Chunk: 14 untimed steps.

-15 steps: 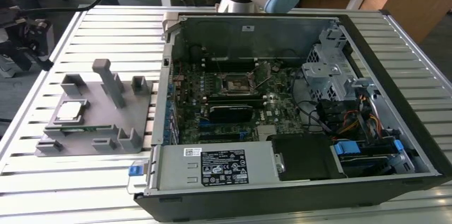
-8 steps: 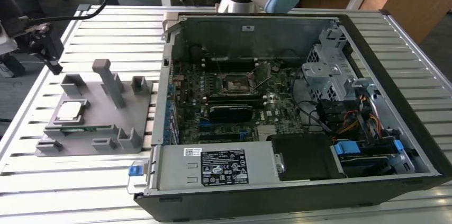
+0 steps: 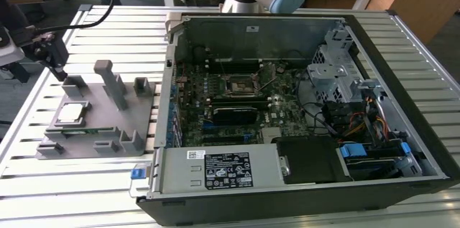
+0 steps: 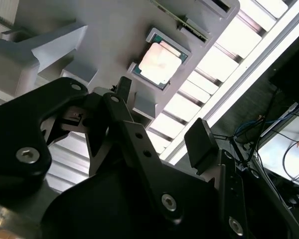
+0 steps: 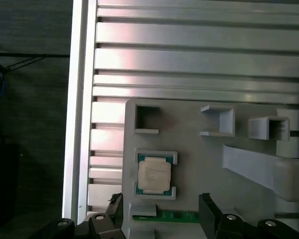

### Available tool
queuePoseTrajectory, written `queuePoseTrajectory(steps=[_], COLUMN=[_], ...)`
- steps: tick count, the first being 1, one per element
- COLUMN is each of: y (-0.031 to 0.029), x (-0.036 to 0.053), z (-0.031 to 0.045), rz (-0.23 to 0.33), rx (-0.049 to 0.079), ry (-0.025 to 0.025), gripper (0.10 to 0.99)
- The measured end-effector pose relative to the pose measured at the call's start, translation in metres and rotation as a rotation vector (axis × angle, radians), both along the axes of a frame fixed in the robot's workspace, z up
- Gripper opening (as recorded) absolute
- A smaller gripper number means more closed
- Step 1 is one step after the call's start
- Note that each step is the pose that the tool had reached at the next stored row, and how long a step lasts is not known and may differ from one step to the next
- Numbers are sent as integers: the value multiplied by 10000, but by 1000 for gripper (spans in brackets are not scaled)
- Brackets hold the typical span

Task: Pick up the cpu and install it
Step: 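Pick up the cpu and move it towards the insertion slot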

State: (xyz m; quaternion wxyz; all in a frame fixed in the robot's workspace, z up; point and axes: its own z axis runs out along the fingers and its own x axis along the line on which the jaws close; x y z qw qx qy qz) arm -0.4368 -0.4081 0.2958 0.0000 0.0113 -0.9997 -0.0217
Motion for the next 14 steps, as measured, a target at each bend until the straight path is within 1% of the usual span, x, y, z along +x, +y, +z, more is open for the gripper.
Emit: queuePoseTrajectory(steps=[5,9,13,14], y=[0,0,-35,-36], x=[0,0,0,1], z=[-92,-164,-233,-245], rz=[-8,-172,-201,-202], rx=[1,0,1,10], ry=[-1,0,-2,-2], gripper=[706,706,706,706])
